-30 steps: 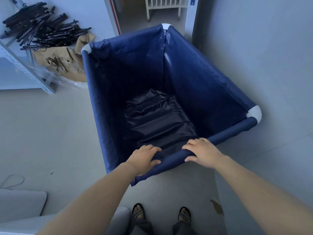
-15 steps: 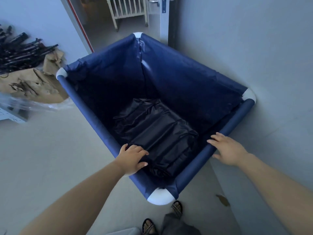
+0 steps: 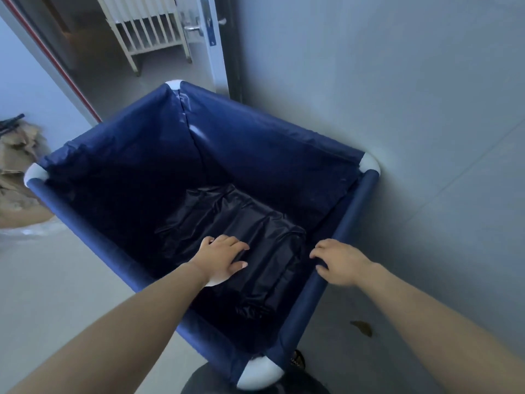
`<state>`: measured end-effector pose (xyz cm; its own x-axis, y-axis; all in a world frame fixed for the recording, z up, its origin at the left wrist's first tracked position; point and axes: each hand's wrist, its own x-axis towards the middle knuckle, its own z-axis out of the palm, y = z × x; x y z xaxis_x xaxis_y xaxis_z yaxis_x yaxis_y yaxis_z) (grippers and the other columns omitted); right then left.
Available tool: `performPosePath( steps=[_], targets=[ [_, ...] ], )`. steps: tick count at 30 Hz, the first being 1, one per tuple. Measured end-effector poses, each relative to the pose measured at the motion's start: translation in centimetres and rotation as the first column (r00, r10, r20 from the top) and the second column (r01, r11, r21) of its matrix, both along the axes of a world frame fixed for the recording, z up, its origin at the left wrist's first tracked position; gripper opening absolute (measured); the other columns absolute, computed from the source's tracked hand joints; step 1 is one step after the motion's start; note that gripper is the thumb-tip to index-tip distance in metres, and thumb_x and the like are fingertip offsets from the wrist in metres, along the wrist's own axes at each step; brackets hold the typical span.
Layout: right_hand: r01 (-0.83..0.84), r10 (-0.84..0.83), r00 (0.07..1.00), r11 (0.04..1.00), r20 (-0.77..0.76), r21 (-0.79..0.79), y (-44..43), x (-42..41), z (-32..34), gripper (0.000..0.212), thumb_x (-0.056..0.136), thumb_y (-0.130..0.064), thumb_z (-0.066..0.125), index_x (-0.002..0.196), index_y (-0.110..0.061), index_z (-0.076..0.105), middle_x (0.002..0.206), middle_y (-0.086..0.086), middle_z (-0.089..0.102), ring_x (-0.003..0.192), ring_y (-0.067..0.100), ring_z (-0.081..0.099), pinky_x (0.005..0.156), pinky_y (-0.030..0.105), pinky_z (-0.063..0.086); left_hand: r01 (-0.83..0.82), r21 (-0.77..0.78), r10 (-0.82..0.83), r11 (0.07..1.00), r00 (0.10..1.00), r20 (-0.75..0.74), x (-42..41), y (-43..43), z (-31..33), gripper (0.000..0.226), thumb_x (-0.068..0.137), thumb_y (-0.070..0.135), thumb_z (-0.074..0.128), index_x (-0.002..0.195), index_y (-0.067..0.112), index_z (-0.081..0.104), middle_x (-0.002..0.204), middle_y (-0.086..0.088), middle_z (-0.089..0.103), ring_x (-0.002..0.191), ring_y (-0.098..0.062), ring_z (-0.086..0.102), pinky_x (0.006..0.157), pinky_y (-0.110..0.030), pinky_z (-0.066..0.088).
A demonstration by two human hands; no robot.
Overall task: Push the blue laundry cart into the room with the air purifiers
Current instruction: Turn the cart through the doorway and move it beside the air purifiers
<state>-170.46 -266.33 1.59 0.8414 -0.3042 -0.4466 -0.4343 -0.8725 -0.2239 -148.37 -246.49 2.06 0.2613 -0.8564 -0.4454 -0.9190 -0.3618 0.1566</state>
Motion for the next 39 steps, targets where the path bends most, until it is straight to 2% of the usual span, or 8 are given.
performPosePath(
  steps=[5, 12, 16, 19, 26, 31, 34, 39],
  targets=[
    [0.135, -0.132, 0.988, 0.990, 0.080, -0.031, 2.1, 2.3, 0.9, 0.041, 0.093, -0.045, 0.045, 0.126, -0.021, 0.051, 0.126, 0.000, 0.051, 0.116, 0.021, 0.047, 0.094, 0.037, 0.044, 0.087, -0.049, -0.089, 0.995, 0.995, -0.041, 2.7, -2.5, 0.1, 0.047, 0.097, 0.049, 0.034, 0.140, 0.031, 0.035, 0.141, 0.010, 0.041, 0.135, -0.014, 0.031, 0.111, -0.041, 0.021],
    [0.377, -0.384, 0.911, 0.923, 0.152, 0.075, 8.3, 7.8, 0.5, 0.043, 0.092, -0.047, 0.046, 0.128, -0.023, 0.050, 0.130, -0.002, 0.050, 0.119, 0.019, 0.046, 0.099, 0.038, 0.042, 0.274, -0.103, -0.286, 0.956, 0.949, -0.132, 9.0, -3.1, -0.3, 0.047, 0.097, 0.050, 0.033, 0.139, 0.030, 0.036, 0.141, 0.011, 0.042, 0.133, -0.013, 0.034, 0.111, -0.041, 0.025],
    [0.469, -0.485, 0.853, 0.874, 0.191, 0.124, 11.4, 11.0, -0.1, 0.041, 0.092, -0.047, 0.047, 0.125, -0.023, 0.051, 0.127, -0.005, 0.051, 0.118, 0.016, 0.046, 0.097, 0.037, 0.044, 0.348, -0.101, -0.360, 0.932, 0.923, -0.138, 13.0, -1.7, -0.1, 0.046, 0.097, 0.050, 0.033, 0.139, 0.030, 0.037, 0.140, 0.010, 0.044, 0.132, -0.013, 0.036, 0.110, -0.041, 0.026],
    [0.496, -0.518, 0.832, 0.855, 0.199, 0.152, 13.2, 13.2, -0.5, 0.039, 0.092, -0.046, 0.047, 0.124, -0.024, 0.052, 0.126, -0.006, 0.052, 0.118, 0.015, 0.046, 0.096, 0.036, 0.045, 0.336, -0.075, -0.343, 0.939, 0.930, -0.130, 15.6, 0.3, -0.1, 0.046, 0.097, 0.049, 0.033, 0.138, 0.030, 0.037, 0.140, 0.010, 0.044, 0.132, -0.014, 0.036, 0.109, -0.043, 0.027],
    [0.444, -0.466, 0.871, 0.882, 0.154, 0.160, 16.1, 16.8, -1.3, 0.041, 0.093, -0.045, 0.045, 0.127, -0.022, 0.051, 0.130, -0.004, 0.050, 0.120, 0.017, 0.045, 0.096, 0.036, 0.045, 0.232, -0.058, -0.237, 0.971, 0.966, -0.102, 19.2, 5.3, -1.1, 0.044, 0.097, 0.049, 0.034, 0.137, 0.031, 0.039, 0.137, 0.009, 0.046, 0.128, -0.016, 0.040, 0.106, -0.045, 0.032],
    [0.473, -0.500, 0.857, 0.859, 0.124, 0.196, 21.1, 19.2, -1.0, 0.039, 0.094, -0.044, 0.044, 0.126, -0.022, 0.052, 0.129, -0.003, 0.050, 0.120, 0.018, 0.045, 0.095, 0.038, 0.045, 0.304, -0.044, -0.307, 0.952, 0.943, -0.127, 20.8, 9.5, -2.1, 0.044, 0.097, 0.049, 0.034, 0.136, 0.031, 0.039, 0.137, 0.010, 0.047, 0.127, -0.015, 0.041, 0.104, -0.043, 0.034],
    [0.525, -0.554, 0.823, 0.826, 0.127, 0.205, 24.5, 21.0, -1.2, 0.036, 0.095, -0.043, 0.043, 0.124, -0.023, 0.053, 0.128, -0.005, 0.051, 0.118, 0.017, 0.045, 0.093, 0.035, 0.045, 0.370, -0.042, -0.372, 0.928, 0.917, -0.141, 22.1, 11.3, -2.7, 0.042, 0.098, 0.048, 0.033, 0.135, 0.030, 0.041, 0.137, 0.009, 0.047, 0.126, -0.015, 0.042, 0.104, -0.042, 0.034],
    [0.688, -0.719, 0.681, 0.693, 0.137, 0.215, 29.8, 22.4, -2.1, 0.031, 0.096, -0.039, 0.041, 0.116, -0.023, 0.058, 0.121, -0.005, 0.055, 0.113, 0.017, 0.050, 0.092, 0.035, 0.045, 0.488, -0.009, -0.482, 0.873, 0.859, -0.169, 24.7, 14.5, -3.2, 0.040, 0.099, 0.044, 0.029, 0.134, 0.028, 0.042, 0.135, 0.008, 0.047, 0.123, -0.015, 0.042, 0.104, -0.040, 0.031]
  ],
)
